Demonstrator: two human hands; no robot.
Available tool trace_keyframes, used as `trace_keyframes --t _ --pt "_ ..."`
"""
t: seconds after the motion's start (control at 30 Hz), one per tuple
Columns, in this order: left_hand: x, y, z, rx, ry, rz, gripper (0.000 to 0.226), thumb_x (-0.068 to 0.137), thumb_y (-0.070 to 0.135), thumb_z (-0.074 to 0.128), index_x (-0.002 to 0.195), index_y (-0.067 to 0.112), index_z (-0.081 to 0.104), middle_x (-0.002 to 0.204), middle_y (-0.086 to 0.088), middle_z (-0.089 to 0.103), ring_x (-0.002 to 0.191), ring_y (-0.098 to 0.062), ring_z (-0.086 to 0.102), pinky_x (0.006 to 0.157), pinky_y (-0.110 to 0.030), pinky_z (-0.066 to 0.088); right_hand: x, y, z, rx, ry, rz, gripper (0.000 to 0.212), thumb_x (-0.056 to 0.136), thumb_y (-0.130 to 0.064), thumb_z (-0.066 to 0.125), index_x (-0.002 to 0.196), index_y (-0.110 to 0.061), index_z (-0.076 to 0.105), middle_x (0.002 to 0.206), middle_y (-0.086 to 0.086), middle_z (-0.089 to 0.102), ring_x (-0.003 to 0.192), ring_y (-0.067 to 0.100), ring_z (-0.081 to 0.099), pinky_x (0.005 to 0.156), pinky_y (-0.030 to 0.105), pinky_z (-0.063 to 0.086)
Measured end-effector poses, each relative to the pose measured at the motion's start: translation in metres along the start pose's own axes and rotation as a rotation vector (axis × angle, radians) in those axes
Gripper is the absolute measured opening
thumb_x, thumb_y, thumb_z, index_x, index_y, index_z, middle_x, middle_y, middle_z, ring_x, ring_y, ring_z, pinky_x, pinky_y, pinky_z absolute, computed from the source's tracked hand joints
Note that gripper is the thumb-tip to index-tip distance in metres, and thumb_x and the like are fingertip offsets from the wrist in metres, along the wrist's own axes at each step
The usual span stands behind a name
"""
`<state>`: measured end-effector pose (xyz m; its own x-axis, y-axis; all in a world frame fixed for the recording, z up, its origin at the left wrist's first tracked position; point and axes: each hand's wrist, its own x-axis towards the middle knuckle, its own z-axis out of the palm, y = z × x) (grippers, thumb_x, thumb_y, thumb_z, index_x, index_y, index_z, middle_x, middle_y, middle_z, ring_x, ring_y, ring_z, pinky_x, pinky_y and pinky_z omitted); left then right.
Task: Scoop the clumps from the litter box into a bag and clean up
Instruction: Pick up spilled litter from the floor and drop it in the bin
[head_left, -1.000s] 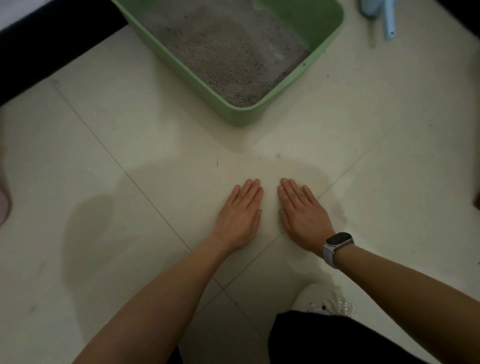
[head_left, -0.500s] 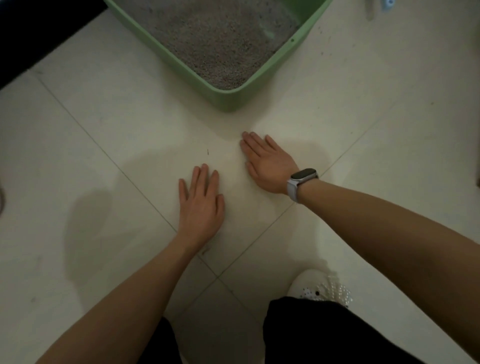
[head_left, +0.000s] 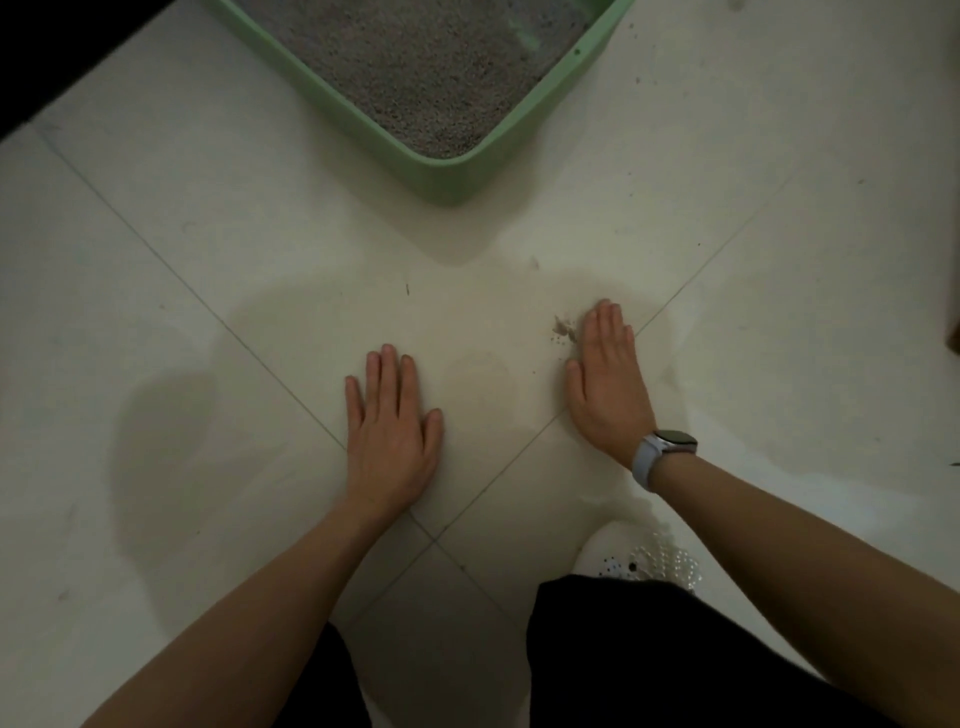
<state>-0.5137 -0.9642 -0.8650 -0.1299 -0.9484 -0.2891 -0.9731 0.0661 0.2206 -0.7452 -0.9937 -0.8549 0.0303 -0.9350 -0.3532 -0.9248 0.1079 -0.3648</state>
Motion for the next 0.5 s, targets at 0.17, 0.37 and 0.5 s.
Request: trace_keyframes --t 0.17,0.37,0.5 --pt "0.01 0.019 -0.002 -0.016 -0.015 0.069 0.066 0.088 0.037 0.025 0.139 -0.005 0.034 0.148 -0.024 0.026 0.139 -0.037 0.022 0.111 -0.051 0.009 -0.001 -0.019 0.012 -0.056 -0.059 -0.198 0.066 0.089 -0.034 0.005 0.144 0.001 0.003 0.153 0.02 -0.003 0.136 0.018 -0.017 0.113 0.029 -0.014" --pt "0.015 0.027 0.0 -0.026 0.004 0.178 0.064 0.089 0.035 0.024 0.139 -0.004 0.033 0.149 -0.021 0.027 0.14 -0.029 0.016 0.113 -0.047 0.008 -0.007 -0.028 0.009 0.208 -0.078 -0.277 0.057 0.092 -0.023 0.015 0.144 -0.002 0.008 0.154 0.013 0.007 0.139 0.011 -0.003 0.113 0.019 -0.006" --pt "0.017 0.036 0.004 0.018 -0.025 0.237 0.068 0.089 0.039 0.02 0.144 0.0 0.024 0.153 -0.016 0.018 0.141 -0.021 0.004 0.114 -0.045 0.001 -0.014 -0.01 -0.001 0.232 0.08 -0.094 0.059 0.088 -0.015 0.022 0.145 -0.002 0.011 0.153 0.013 0.012 0.141 0.014 0.005 0.114 0.018 -0.007"
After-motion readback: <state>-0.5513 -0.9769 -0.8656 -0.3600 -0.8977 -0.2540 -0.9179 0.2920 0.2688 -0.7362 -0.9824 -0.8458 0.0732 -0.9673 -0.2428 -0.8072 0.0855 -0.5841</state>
